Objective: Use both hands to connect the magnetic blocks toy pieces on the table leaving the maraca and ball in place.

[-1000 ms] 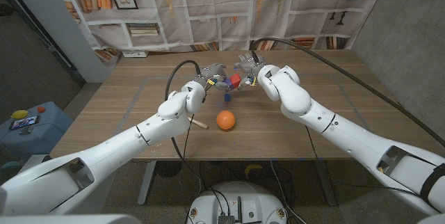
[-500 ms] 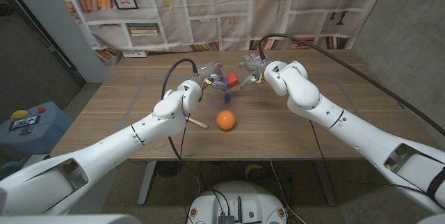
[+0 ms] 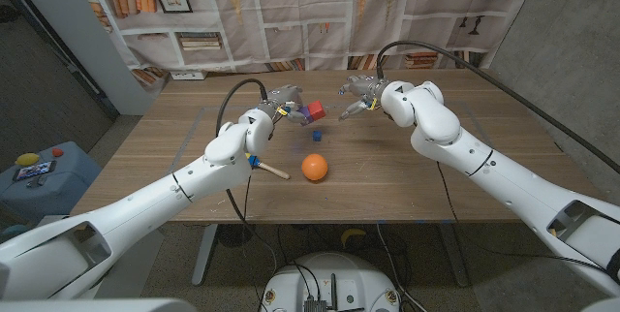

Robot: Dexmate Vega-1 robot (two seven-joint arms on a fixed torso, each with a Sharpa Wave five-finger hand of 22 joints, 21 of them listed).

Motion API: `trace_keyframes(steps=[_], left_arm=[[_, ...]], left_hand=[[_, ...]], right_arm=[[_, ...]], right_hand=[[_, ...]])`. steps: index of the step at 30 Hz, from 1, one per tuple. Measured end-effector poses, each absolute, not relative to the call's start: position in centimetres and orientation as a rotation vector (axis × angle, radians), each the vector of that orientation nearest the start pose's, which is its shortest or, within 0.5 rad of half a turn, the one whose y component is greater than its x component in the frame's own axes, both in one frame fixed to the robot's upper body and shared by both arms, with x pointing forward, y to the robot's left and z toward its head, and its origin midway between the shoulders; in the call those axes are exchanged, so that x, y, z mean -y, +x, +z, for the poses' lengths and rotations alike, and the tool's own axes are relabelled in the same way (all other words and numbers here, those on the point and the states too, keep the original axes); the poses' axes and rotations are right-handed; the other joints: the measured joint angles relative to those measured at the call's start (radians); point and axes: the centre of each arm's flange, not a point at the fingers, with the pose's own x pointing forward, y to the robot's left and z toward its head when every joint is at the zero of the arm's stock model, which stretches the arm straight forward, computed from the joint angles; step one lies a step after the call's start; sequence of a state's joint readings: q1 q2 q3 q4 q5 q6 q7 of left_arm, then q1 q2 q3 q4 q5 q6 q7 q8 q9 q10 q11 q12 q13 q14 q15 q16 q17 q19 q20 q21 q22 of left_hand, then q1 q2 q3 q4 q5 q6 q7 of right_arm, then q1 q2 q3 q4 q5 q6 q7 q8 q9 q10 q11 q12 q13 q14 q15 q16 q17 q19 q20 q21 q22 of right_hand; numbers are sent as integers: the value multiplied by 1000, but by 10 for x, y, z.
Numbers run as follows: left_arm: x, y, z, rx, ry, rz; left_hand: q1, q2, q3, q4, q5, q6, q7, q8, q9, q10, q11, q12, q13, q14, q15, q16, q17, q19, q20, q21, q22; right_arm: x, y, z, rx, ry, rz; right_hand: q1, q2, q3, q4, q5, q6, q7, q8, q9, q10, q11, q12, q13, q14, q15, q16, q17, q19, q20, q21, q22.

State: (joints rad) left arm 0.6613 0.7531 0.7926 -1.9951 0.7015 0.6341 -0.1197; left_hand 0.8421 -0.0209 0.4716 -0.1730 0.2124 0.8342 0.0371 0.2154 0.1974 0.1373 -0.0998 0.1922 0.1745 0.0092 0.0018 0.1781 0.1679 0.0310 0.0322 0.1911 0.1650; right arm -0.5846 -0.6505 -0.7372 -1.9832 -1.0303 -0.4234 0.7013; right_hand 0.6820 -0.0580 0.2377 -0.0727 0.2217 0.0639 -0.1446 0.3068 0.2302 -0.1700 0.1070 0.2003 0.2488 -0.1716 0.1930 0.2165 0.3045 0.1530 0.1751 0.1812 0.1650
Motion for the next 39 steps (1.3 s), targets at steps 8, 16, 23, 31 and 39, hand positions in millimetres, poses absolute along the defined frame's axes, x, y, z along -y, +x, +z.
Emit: trace_keyframes(steps=[8,16,23,31,39], left_arm=[[-170,566,51,524,1500,149],[-179,566,48,505,1508,157],[-187,567,44,488,1513,156],[-191,569,39,469,1515,148],[-198,574,29,436,1511,136]], left_hand=[[0,0,-1,-1,-1,0,0,0,0,0,0,0,0,0,0,0,0,4,-4,0,0],[0,0,-5,3,-1,0,0,-4,1,0,0,0,0,0,0,0,0,4,-4,0,0],[1,0,-5,3,-1,0,0,-8,1,0,0,0,0,0,0,0,0,4,-4,0,0],[1,0,-7,1,3,0,0,-4,0,2,2,0,0,0,0,0,0,4,-4,0,0],[5,8,-9,-1,4,-4,-4,-3,2,5,5,0,0,1,-1,0,0,4,-4,0,0]], right_arm=[[137,562,84,384,-1724,110],[151,565,85,395,-1606,161],[165,569,83,404,-1492,194],[179,577,76,422,-1381,218],[190,585,69,463,-1242,254]], right_hand=[[-10,10,3,3,0,5,5,0,0,0,0,7,0,0,0,0,0,-4,-4,0,0],[-24,24,4,10,0,15,7,1,0,5,-5,15,0,-3,-4,0,0,-15,-15,0,0],[-31,31,8,14,0,15,7,1,0,18,-18,22,0,0,-7,7,0,-12,-24,0,0],[-65,65,4,26,-13,5,-3,-22,-7,47,-47,30,-3,11,-43,7,5,-5,-52,4,0],[-74,75,0,30,-21,0,-8,-30,-14,61,-65,31,-3,15,-58,15,2,-3,-76,4,0]])
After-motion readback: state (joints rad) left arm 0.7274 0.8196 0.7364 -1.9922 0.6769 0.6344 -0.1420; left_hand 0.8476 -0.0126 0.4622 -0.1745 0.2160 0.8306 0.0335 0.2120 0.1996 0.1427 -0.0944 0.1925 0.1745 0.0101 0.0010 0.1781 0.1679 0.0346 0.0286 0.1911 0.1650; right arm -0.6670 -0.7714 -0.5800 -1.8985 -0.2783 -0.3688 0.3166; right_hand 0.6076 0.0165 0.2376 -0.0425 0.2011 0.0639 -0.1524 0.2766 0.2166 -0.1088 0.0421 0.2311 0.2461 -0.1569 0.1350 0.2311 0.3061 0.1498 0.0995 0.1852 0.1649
